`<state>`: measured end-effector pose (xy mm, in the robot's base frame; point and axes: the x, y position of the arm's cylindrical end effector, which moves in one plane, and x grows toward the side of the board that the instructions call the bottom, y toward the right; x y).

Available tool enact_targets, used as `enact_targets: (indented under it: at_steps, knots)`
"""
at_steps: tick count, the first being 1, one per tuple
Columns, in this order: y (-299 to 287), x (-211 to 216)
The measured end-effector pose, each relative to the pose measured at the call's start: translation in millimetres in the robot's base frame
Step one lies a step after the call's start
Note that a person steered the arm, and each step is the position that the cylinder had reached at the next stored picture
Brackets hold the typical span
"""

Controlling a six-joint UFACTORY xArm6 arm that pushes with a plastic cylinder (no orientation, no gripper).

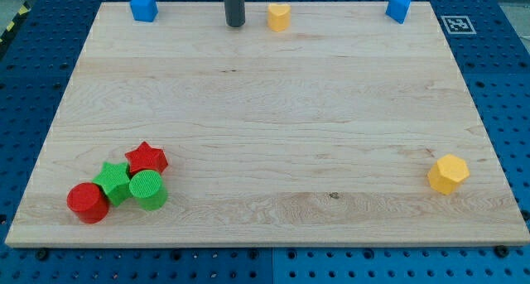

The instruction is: Move the yellow heart close to the yellow hexagon

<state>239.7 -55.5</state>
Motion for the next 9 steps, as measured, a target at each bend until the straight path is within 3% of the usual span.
enact_targets:
  at_steps: [2,4,7,9]
  knots:
    - [18,-47]
    - [46,-46]
    - [66,4]
    - [129,44]
